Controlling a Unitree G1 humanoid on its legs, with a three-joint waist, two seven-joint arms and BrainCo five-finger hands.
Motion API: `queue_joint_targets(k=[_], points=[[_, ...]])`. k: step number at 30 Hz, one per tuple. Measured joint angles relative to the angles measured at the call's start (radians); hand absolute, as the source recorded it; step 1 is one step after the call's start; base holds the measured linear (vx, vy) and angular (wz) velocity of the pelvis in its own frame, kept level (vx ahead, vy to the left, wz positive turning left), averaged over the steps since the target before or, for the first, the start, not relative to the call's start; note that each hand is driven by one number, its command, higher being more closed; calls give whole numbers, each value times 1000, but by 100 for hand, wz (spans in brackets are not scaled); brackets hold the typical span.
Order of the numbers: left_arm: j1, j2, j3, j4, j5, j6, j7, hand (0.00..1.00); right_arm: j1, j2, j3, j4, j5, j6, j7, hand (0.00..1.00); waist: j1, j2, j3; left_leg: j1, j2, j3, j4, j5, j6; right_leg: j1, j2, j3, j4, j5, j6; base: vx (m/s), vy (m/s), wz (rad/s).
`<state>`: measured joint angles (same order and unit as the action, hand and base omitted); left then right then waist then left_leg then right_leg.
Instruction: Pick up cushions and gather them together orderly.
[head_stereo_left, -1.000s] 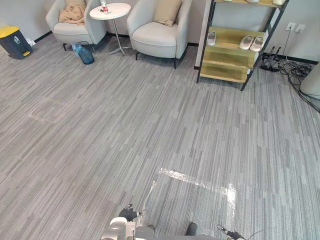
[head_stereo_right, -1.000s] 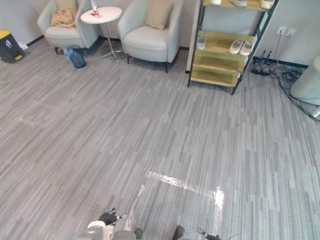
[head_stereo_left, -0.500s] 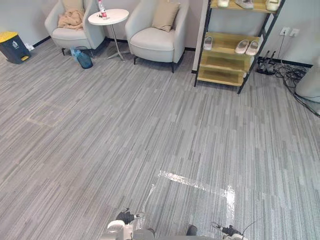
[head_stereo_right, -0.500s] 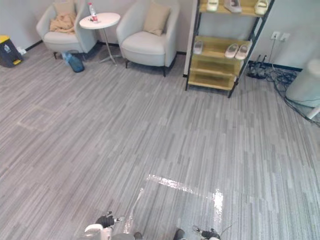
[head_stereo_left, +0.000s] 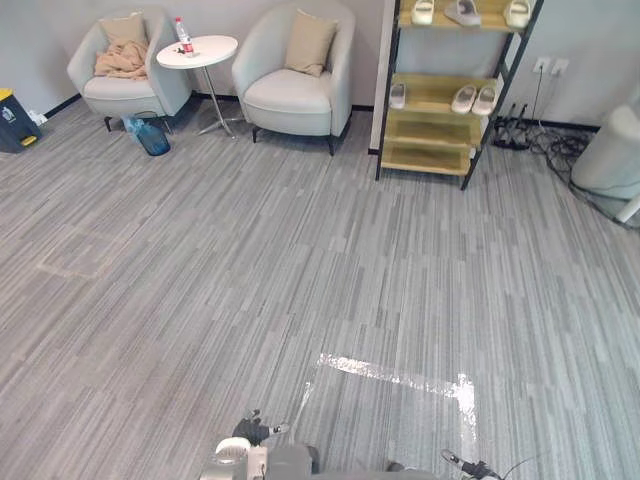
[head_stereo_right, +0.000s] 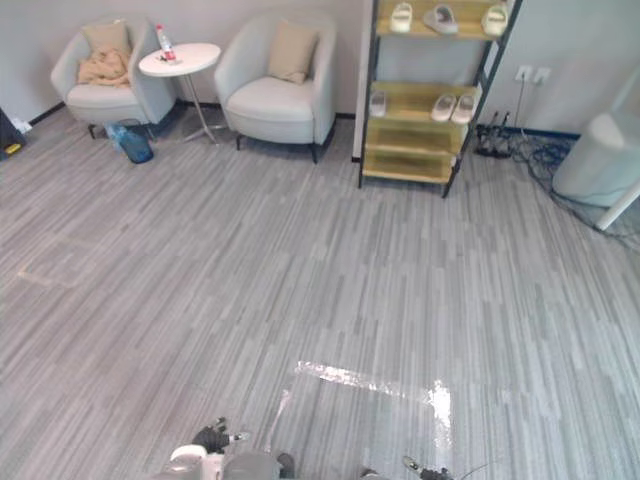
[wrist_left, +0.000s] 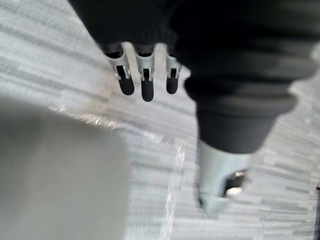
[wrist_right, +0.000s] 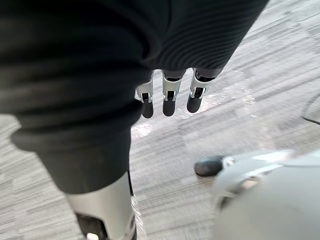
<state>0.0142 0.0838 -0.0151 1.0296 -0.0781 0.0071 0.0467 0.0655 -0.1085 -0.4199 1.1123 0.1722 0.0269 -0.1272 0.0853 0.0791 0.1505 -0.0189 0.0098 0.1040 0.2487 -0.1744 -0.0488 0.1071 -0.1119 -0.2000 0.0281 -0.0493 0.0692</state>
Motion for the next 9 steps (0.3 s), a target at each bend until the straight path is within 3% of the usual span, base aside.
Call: queue_joint_targets(k=[6, 9], points=[[6, -6, 38, 1, 0, 1, 9, 0, -5, 39, 14, -40, -16, -1, 3, 0, 4, -28, -8, 62, -15, -18, -8, -1, 4, 39, -11, 16, 4, -15, 3, 104, 14, -13], [5, -19, 37, 0, -1, 0, 10, 0, 1, 37, 12, -40, -17, 0, 7, 0, 9, -29, -8, 64, -21, -59, -3, -1, 4, 53, -9, -2, 3, -19, 3, 19, -27, 13]])
